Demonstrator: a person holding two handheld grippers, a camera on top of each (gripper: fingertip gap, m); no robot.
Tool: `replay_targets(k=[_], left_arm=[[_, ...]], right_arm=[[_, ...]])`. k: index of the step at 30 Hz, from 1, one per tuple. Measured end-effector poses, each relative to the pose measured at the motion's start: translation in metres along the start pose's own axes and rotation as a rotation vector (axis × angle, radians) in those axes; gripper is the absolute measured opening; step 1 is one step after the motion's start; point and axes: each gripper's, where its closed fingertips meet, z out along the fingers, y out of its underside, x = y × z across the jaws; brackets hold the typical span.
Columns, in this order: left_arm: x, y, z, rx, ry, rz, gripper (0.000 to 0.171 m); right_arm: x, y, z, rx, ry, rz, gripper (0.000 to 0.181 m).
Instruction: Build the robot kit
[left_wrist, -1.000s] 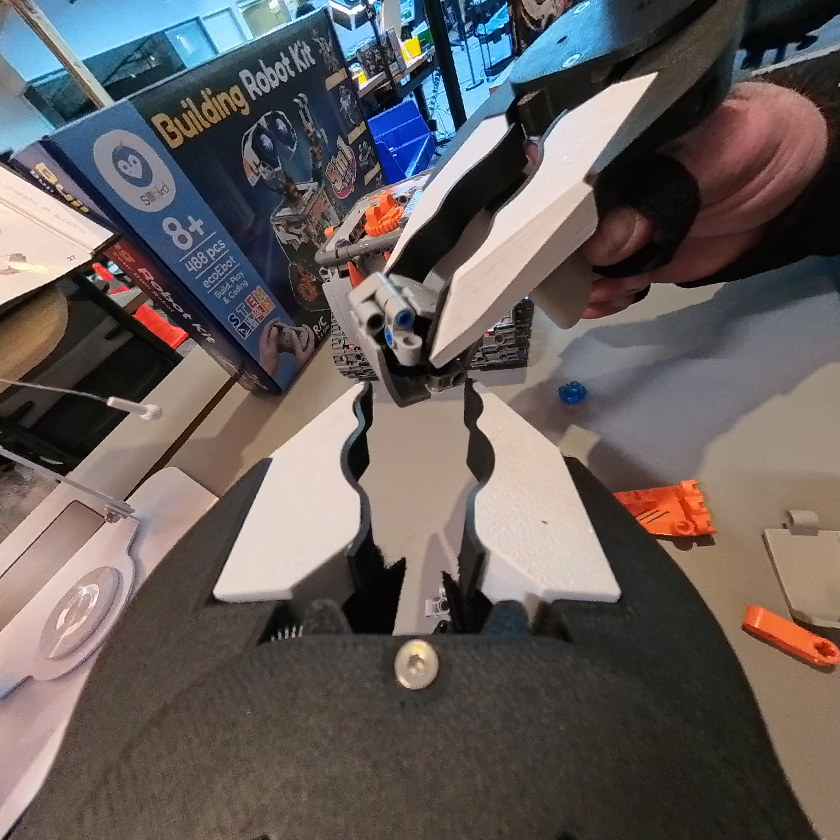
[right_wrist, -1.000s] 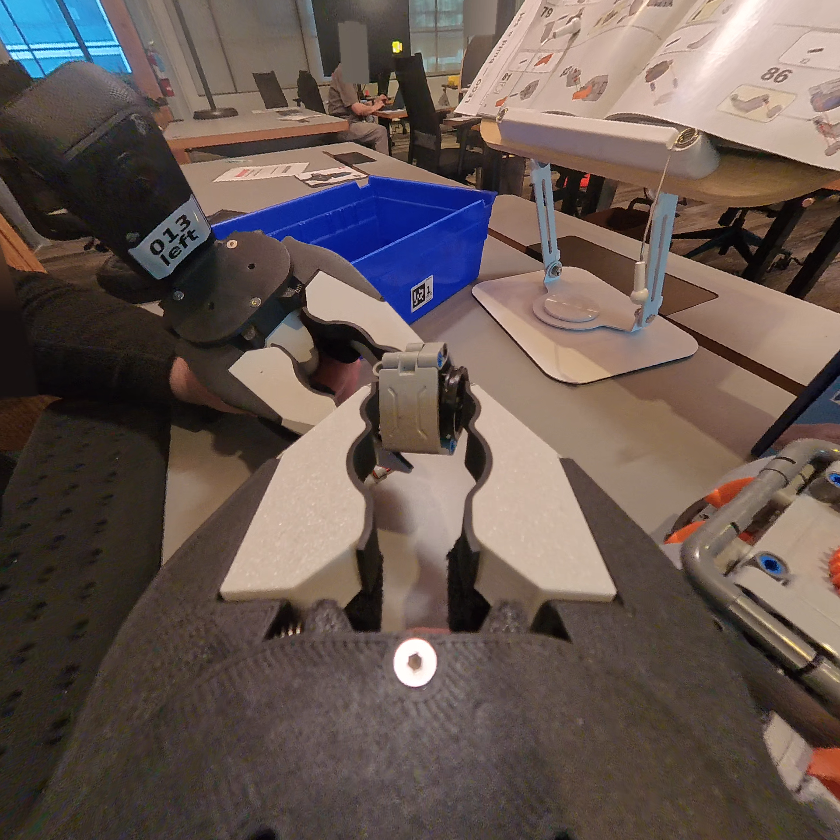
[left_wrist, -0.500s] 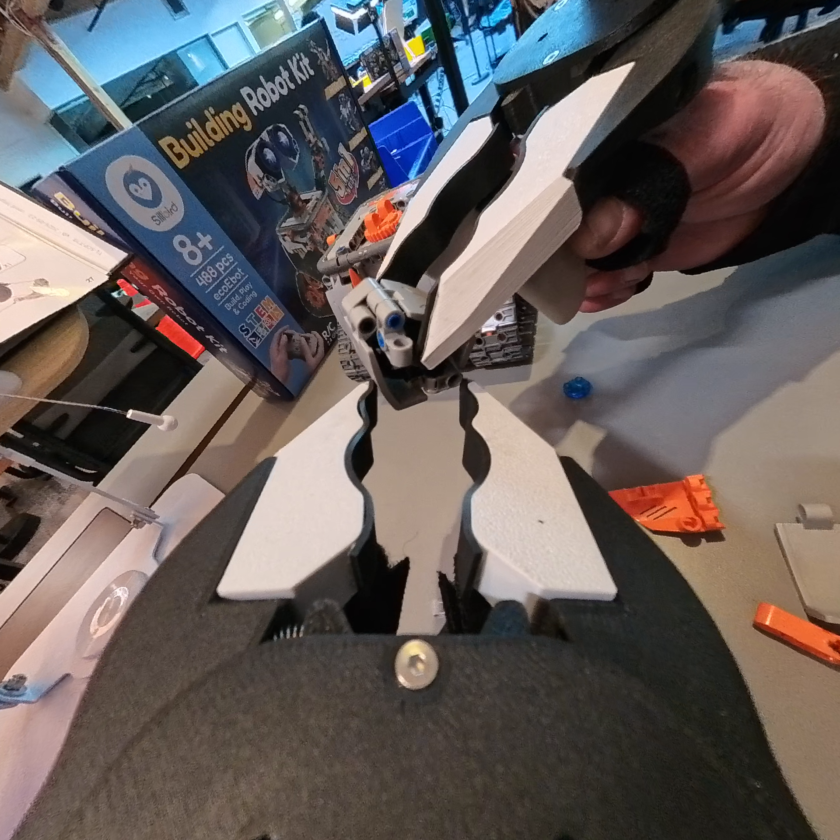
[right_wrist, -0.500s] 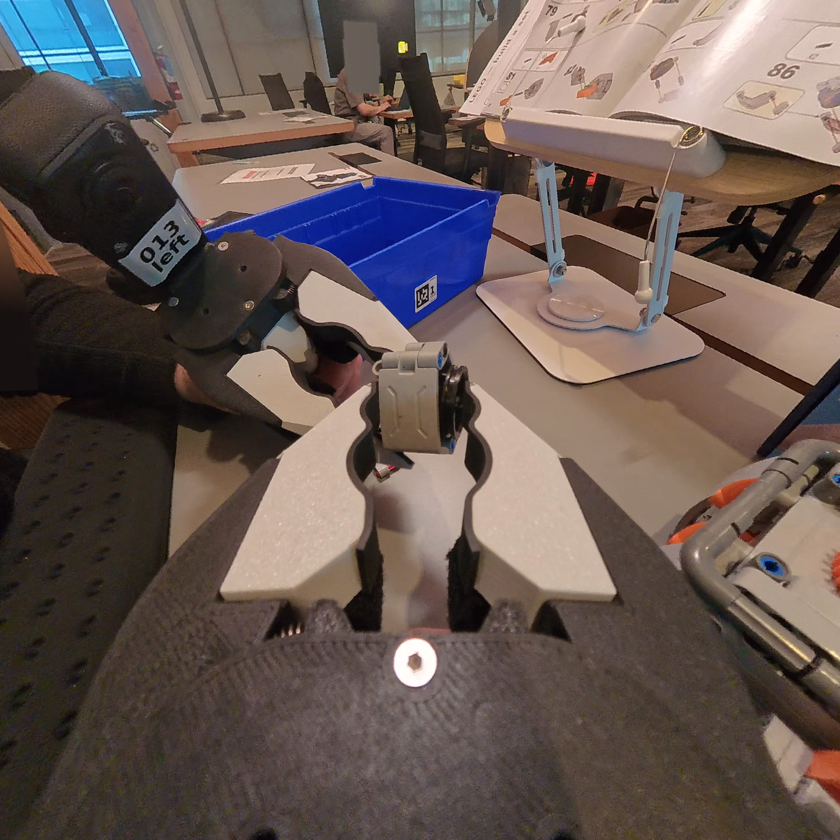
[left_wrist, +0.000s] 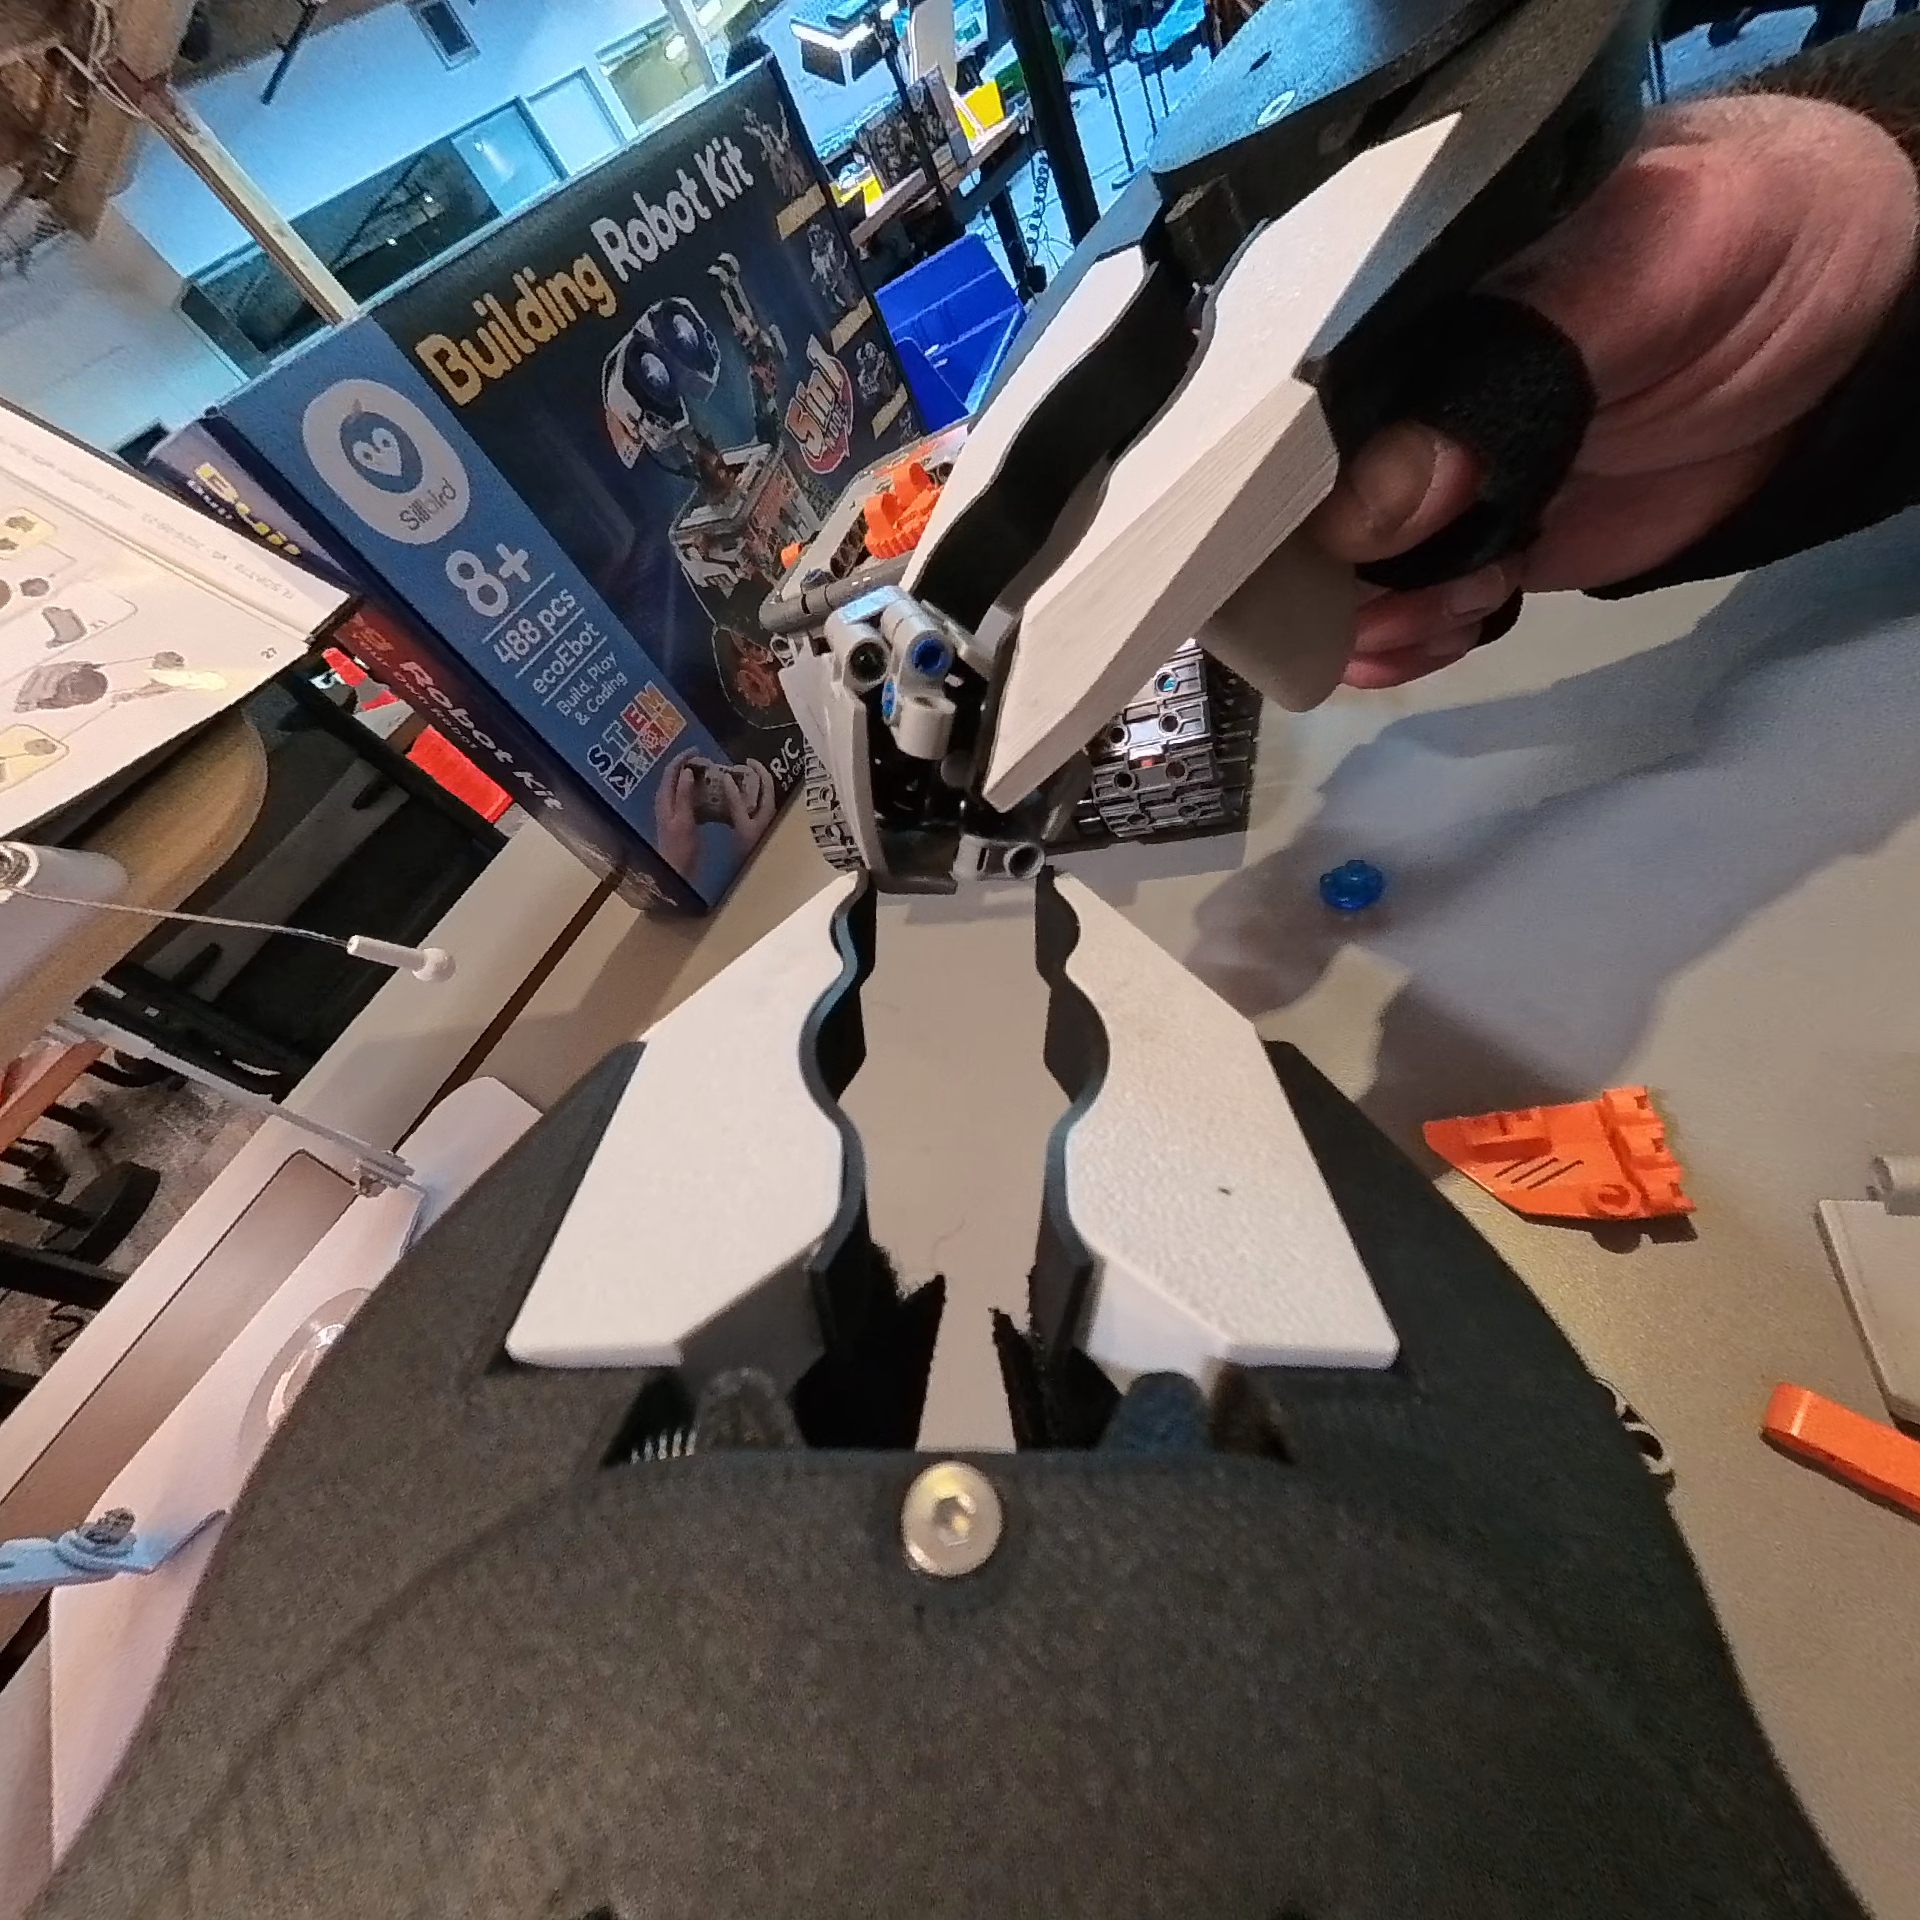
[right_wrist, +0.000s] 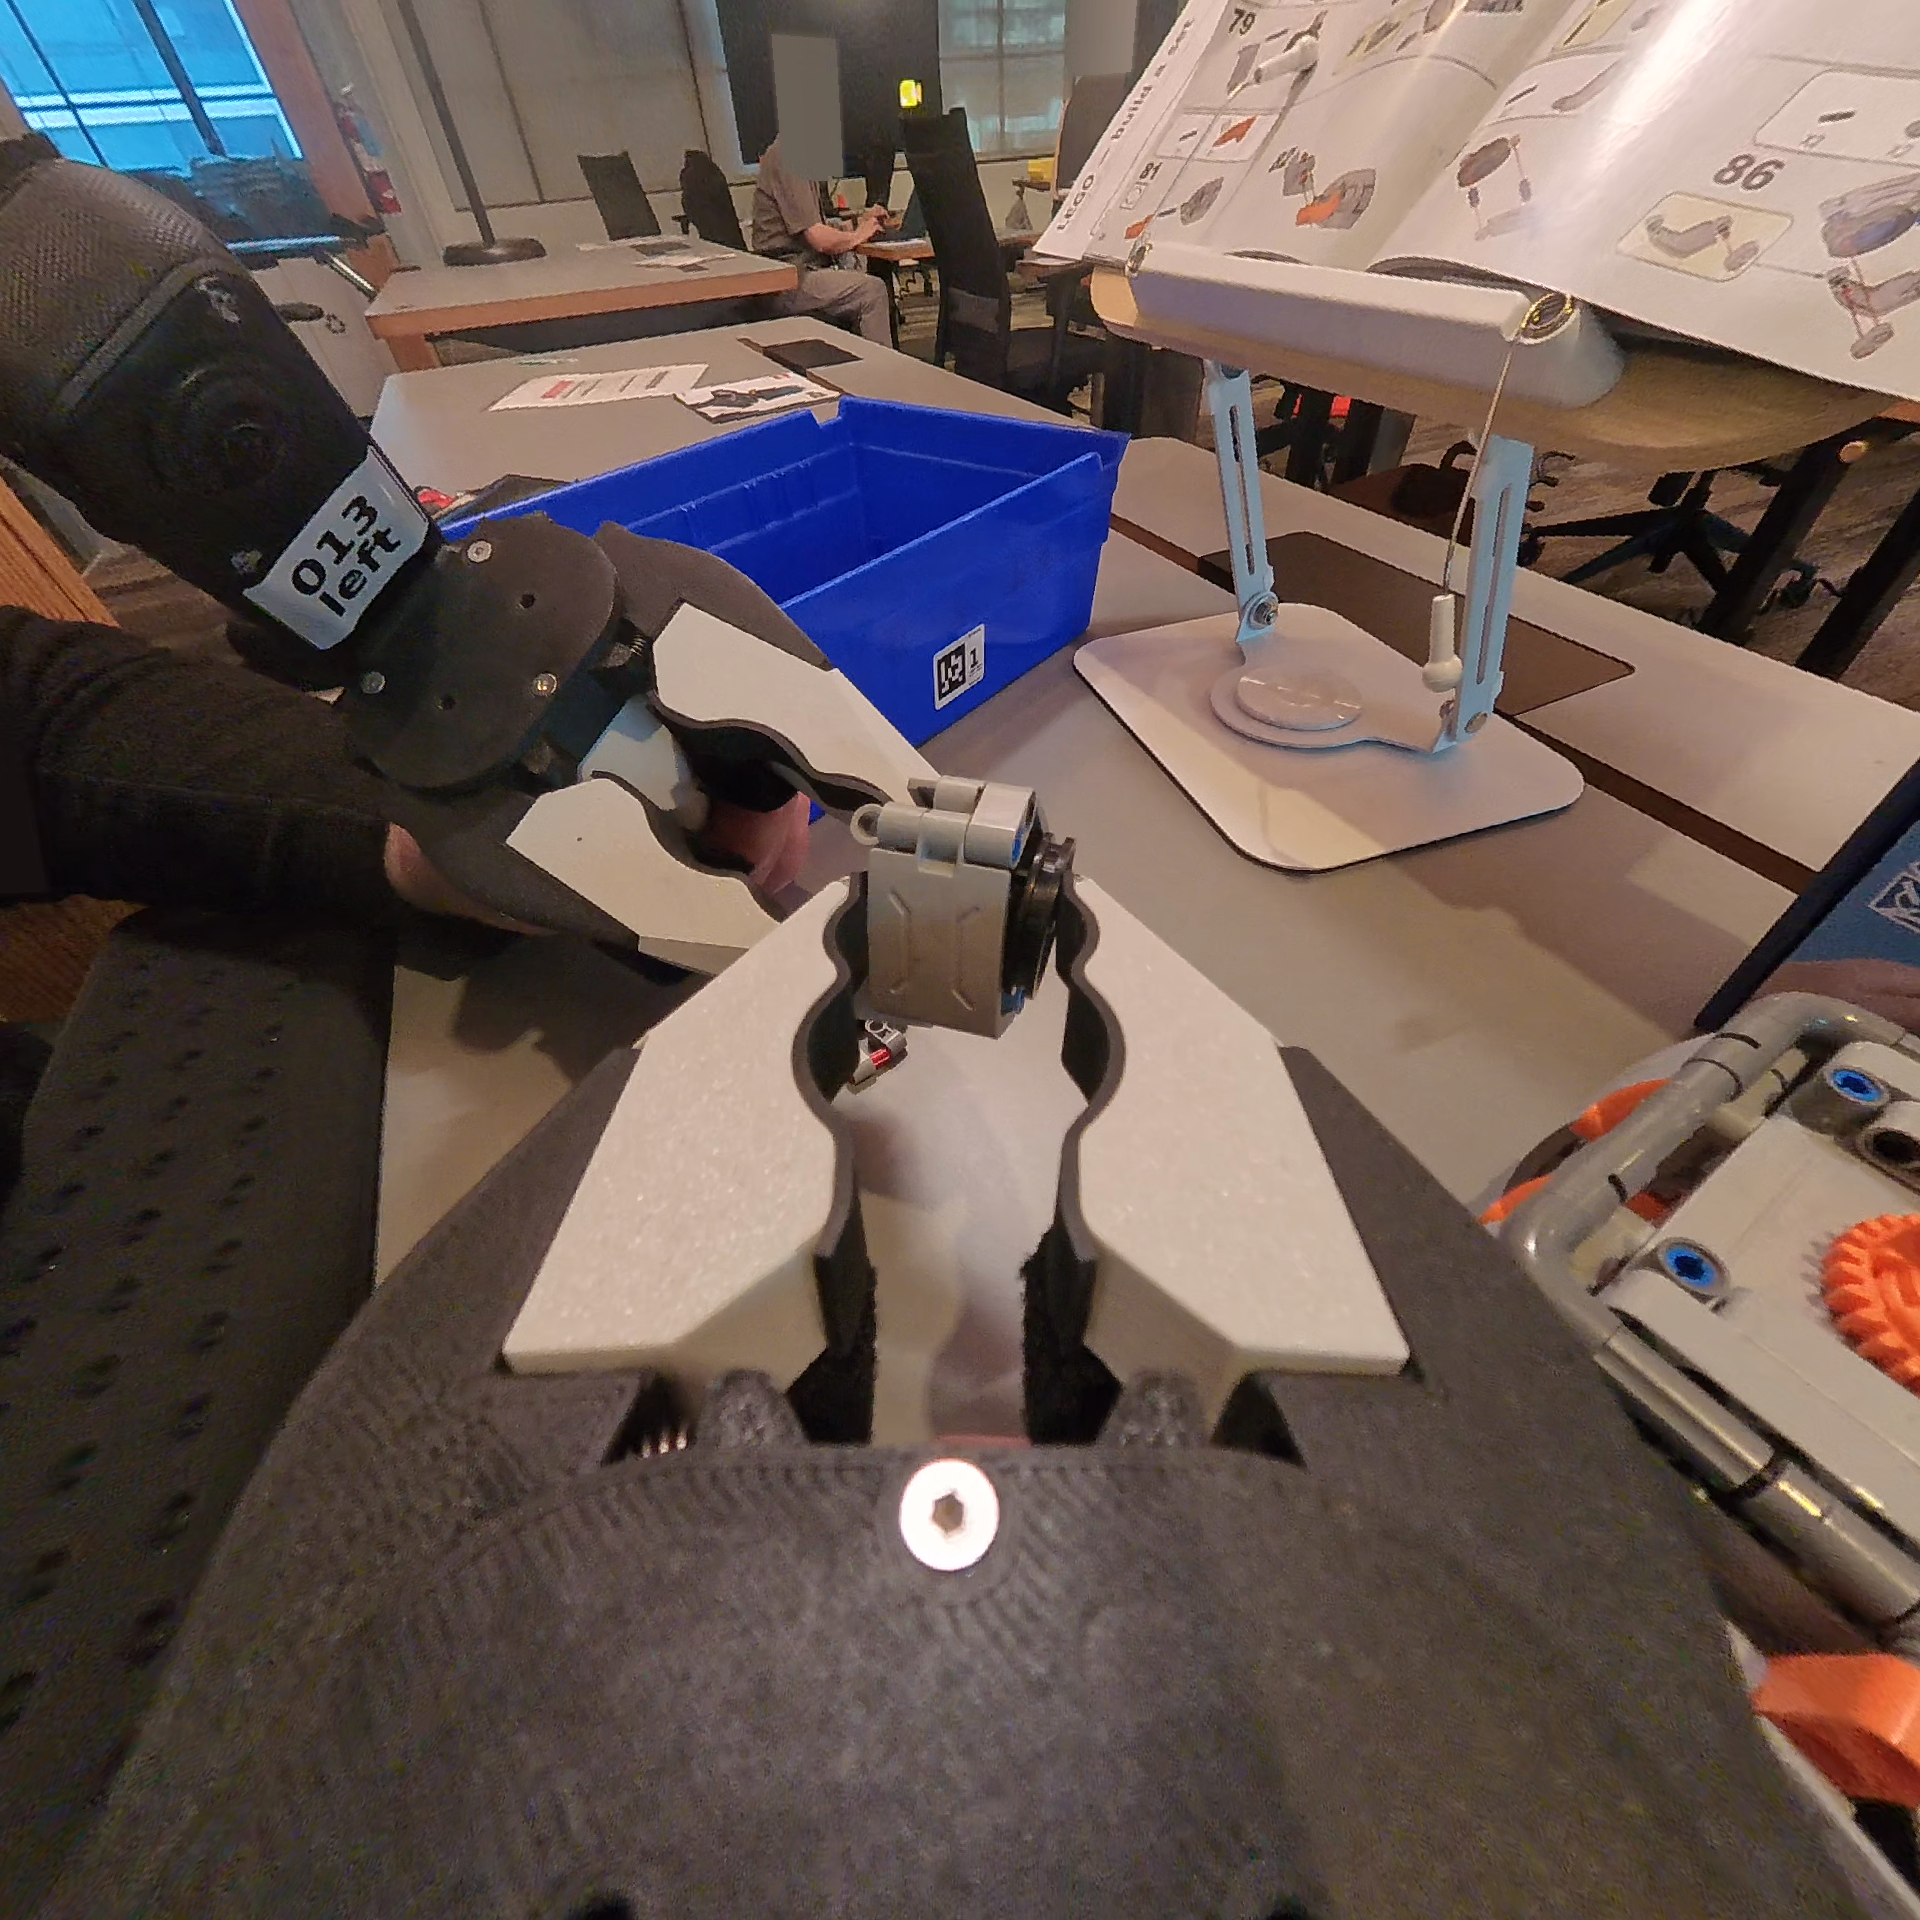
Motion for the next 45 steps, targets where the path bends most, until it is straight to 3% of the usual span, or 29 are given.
replay_targets(k=[6, 7, 8, 15, 19, 24, 33, 40, 45], left_arm=[[-0.0026, -0.0013, -0.0016, 0.012, -0.012, -0.001, 0.025], [-0.0011, -0.0017, -0.0025, 0.016, 0.001, 0.0, 0.007], [-0.0016, -0.0037, -0.0041, 0.032, 0.002, -0.003, 0.0], [-0.0014, -0.0037, -0.0039, 0.033, 0.007, -0.013, 0.0], [-0.0048, -0.0024, -0.003, 0.029, -0.004, -0.038, 0.017], [-0.0059, -0.0014, -0.0019, 0.025, -0.01, -0.046, 0.025], [-0.0031, -0.0035, -0.0016, 0.036, -0.002, -0.037, 0.029], [0.0006, -0.0064, -0.0009, 0.042, 0.001, -0.018, 0.046], [-0.003, -0.0079, -0.0024, 0.048, -0.021, -0.018, 0.041]], right_arm=[[0.0014, -0.0013, -0.0011, 0.008, 0.005, 0.003, 0.033], [0.0031, -0.0014, -0.0017, 0.009, 0.014, 0.003, 0.032], [0.0044, -0.0015, -0.0026, 0.011, 0.016, 0.004, 0.032], [0.0054, -0.0007, -0.0026, 0.011, 0.009, 0.021, 0.032], [0.0037, -0.0007, -0.002, 0.011, 0.005, 0.021, 0.032], [0.0012, 0.0011, 0.0001, 0.006, -0.004, 0.025, 0.032], [-0.0002, 0.0021, 0.0012, 0.005, -0.021, 0.048, 0.032], [0.001, 0.0021, 0.0017, 0.012, -0.014, 0.057, 0.032], [-0.0007, 0.0033, 0.0029, 0.009, -0.027, 0.071, 0.032]])
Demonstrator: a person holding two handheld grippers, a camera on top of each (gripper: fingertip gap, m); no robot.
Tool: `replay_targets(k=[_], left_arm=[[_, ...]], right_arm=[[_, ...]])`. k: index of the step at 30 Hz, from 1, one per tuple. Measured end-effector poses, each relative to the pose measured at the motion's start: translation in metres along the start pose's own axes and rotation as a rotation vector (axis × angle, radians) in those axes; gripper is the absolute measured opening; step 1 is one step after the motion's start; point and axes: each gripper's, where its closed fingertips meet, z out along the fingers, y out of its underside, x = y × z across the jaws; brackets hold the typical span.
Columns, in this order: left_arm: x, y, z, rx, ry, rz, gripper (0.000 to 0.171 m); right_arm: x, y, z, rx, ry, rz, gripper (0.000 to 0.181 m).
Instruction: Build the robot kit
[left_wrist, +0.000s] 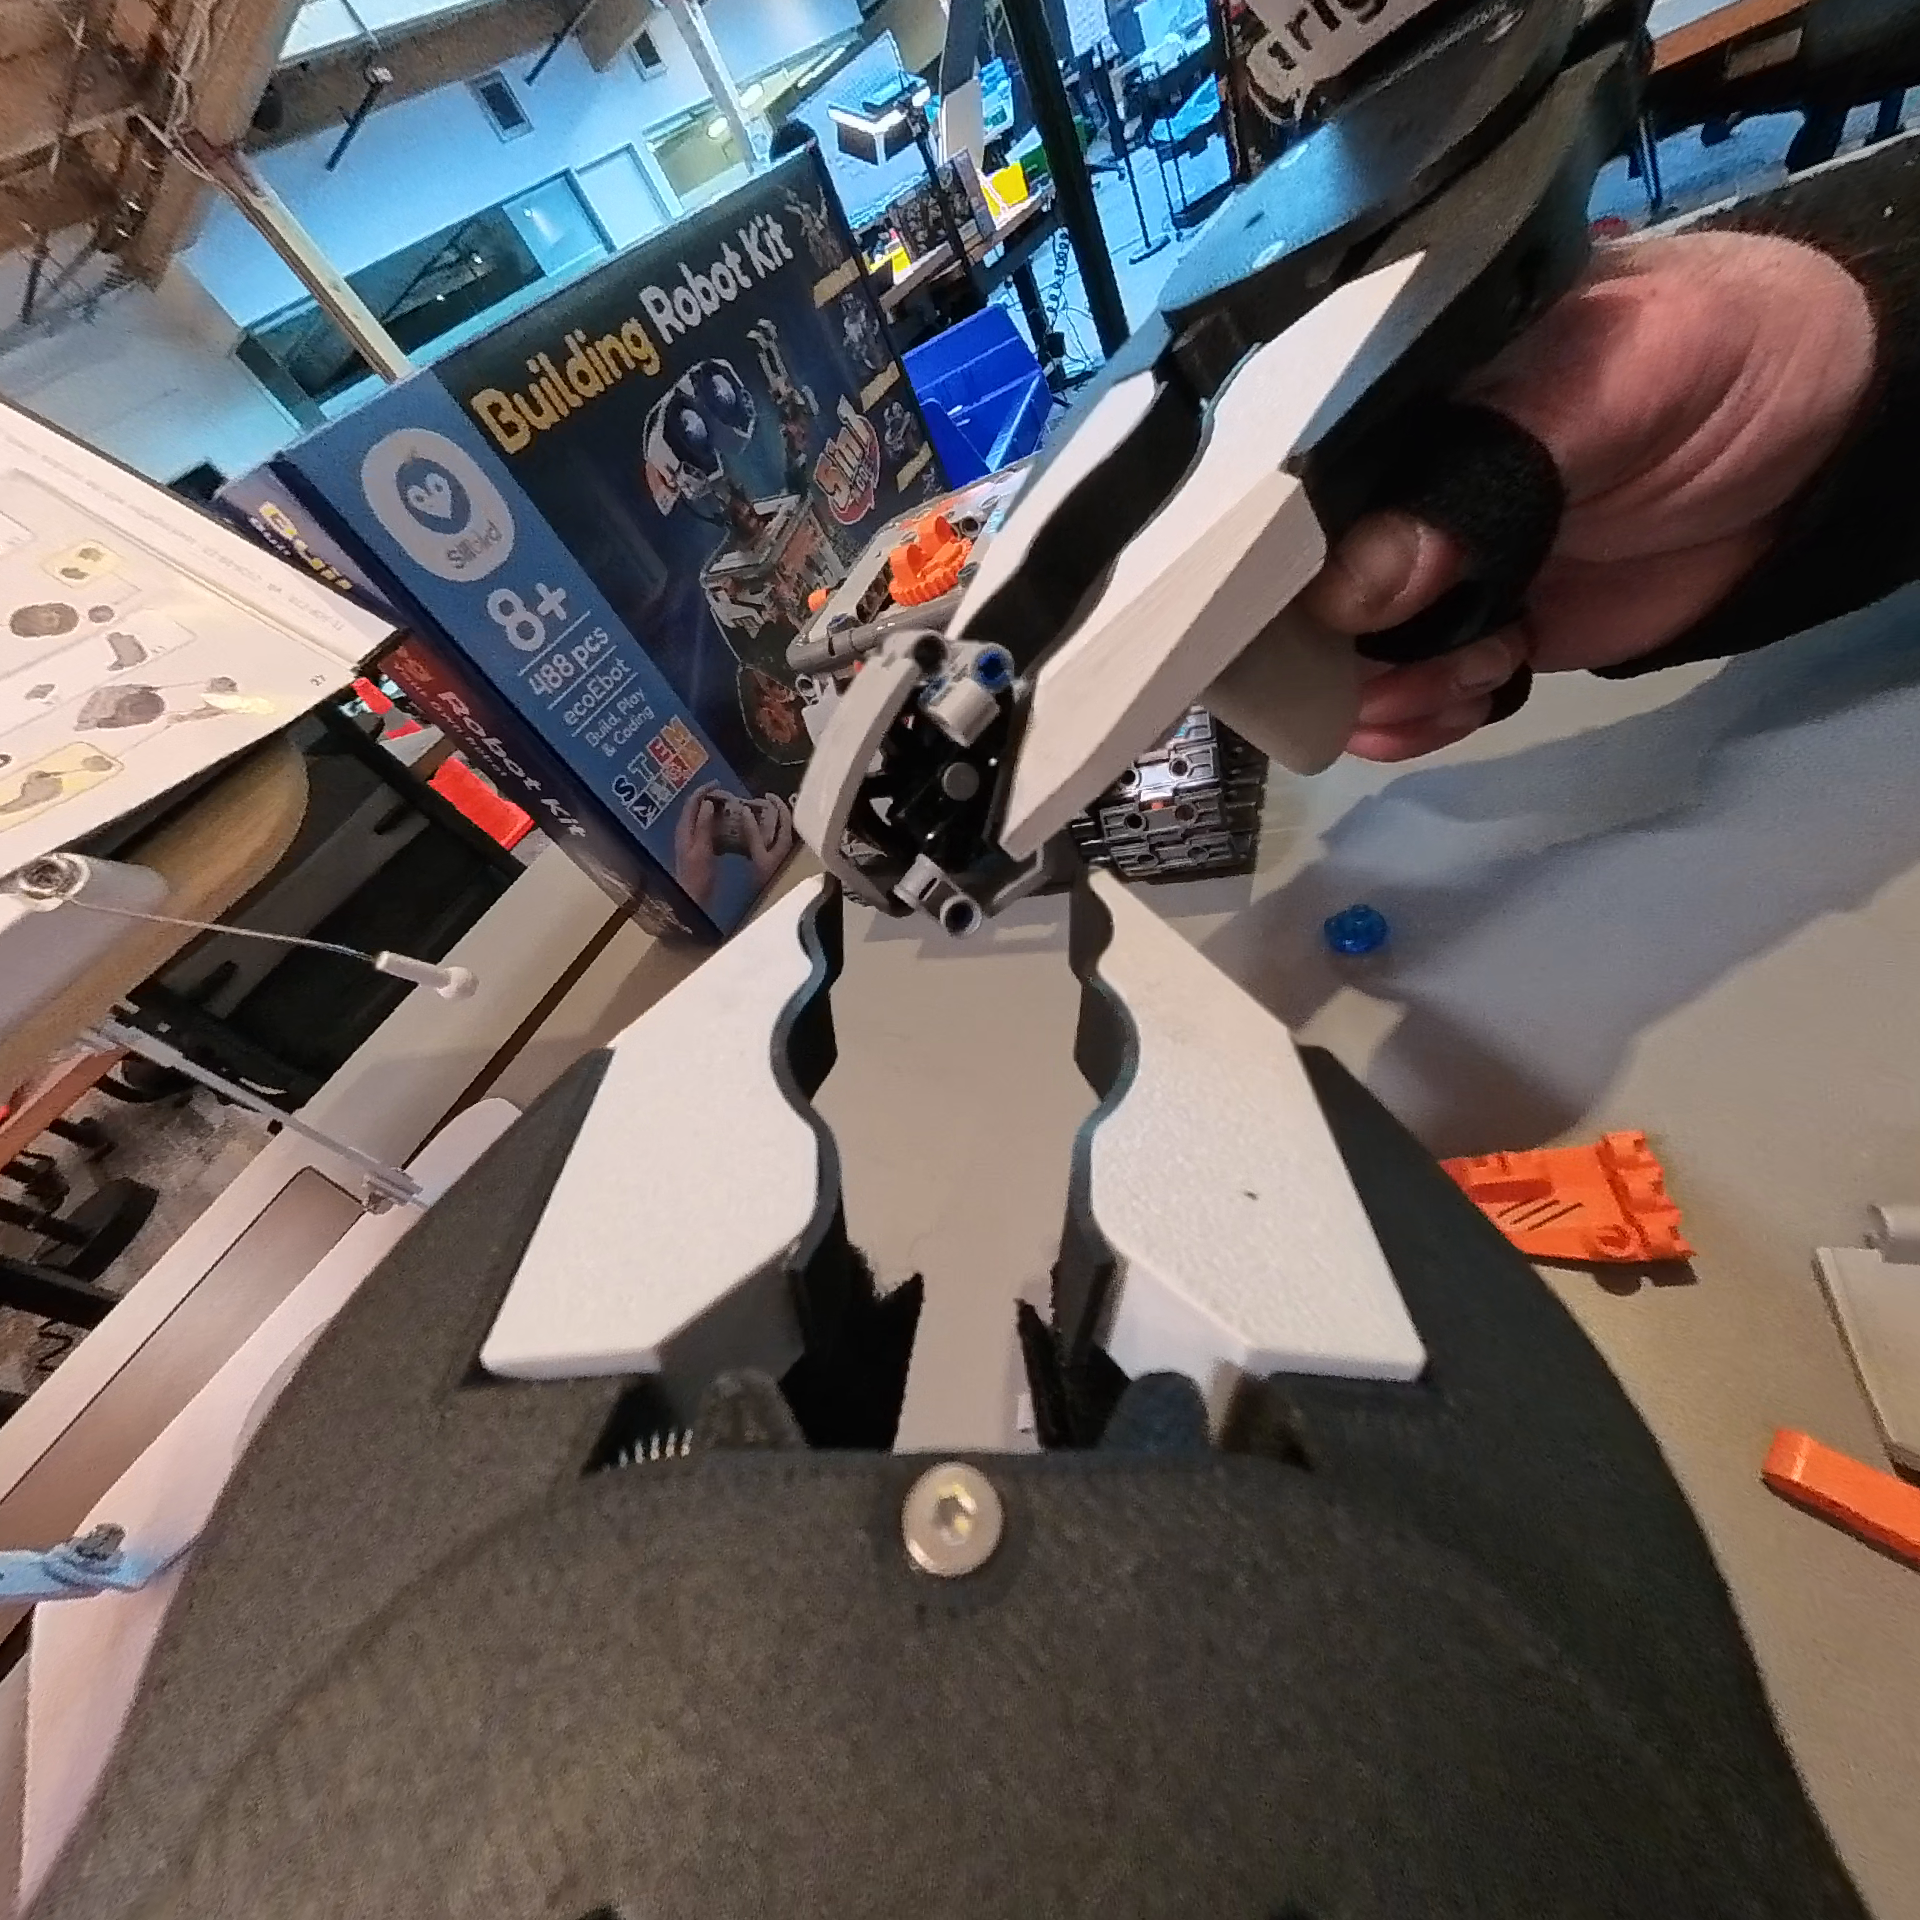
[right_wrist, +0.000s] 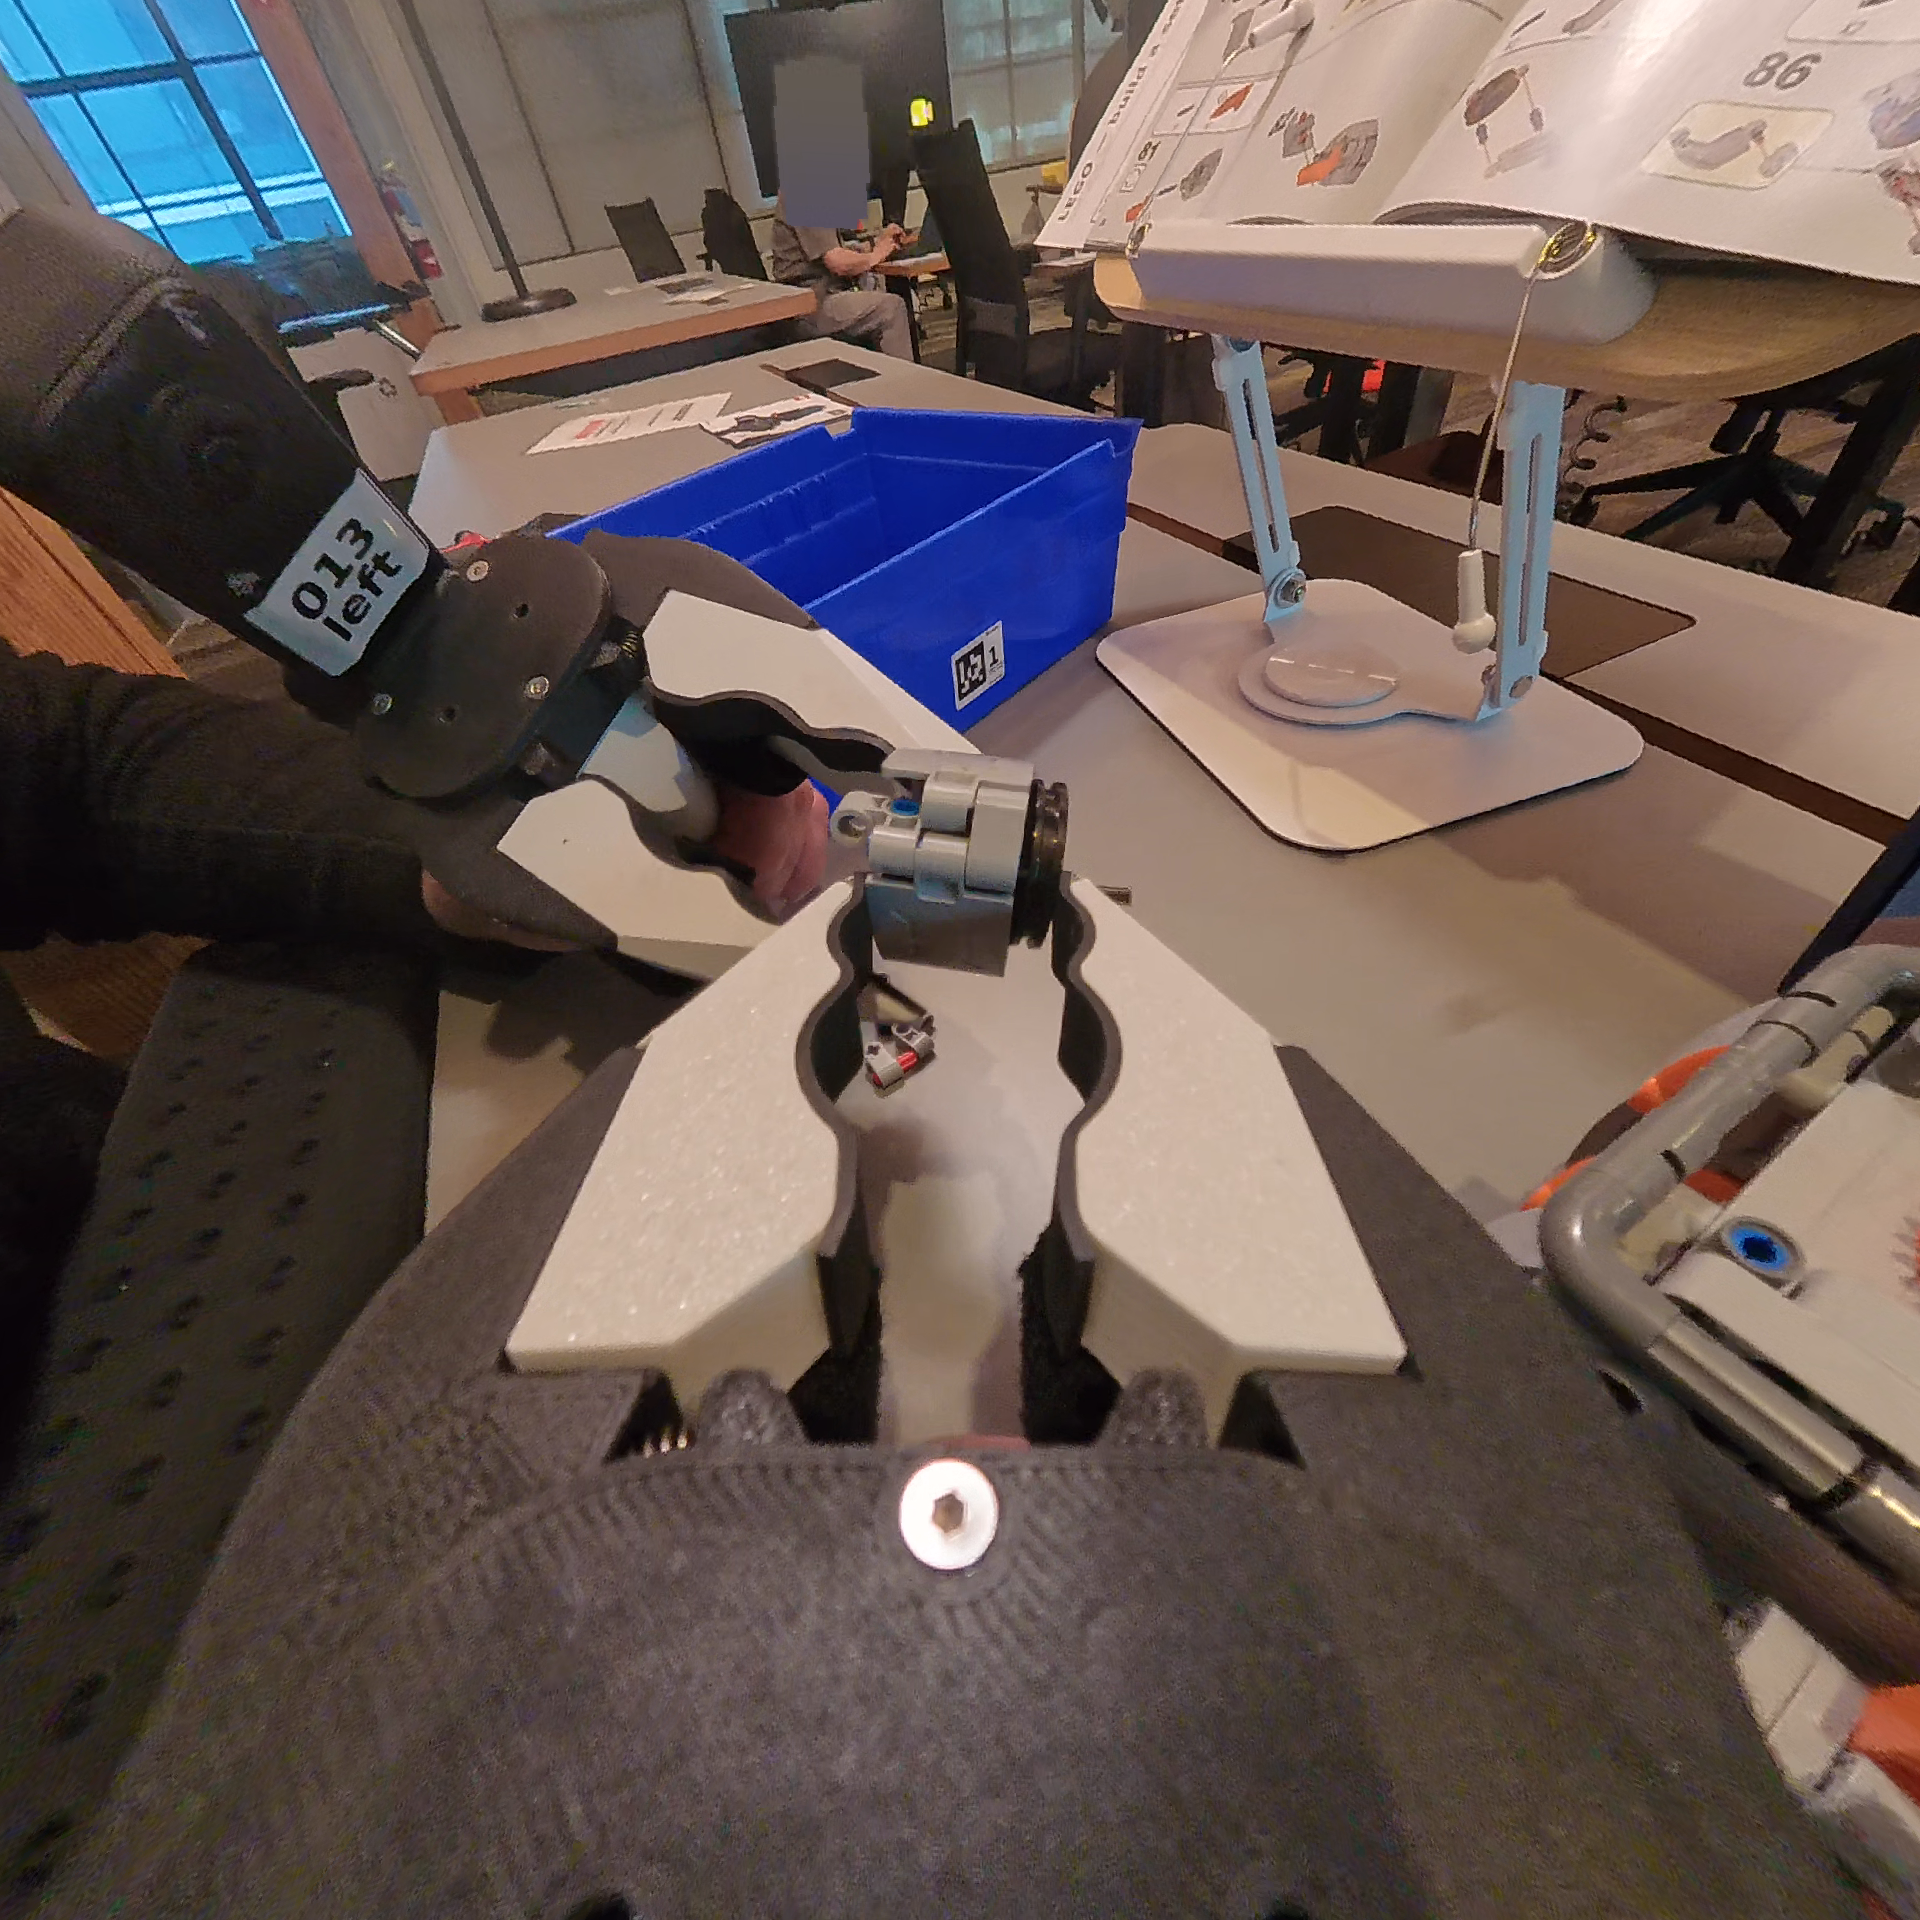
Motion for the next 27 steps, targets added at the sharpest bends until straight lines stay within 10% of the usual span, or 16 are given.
replay_targets(k=[27], left_arm=[[-0.0018, -0.0009, -0.0016, -0.005, -0.017, 0.031, 0.034]], right_arm=[[0.001, 0.0011, -0.0009, -0.011, 0.003, -0.017, 0.033]])
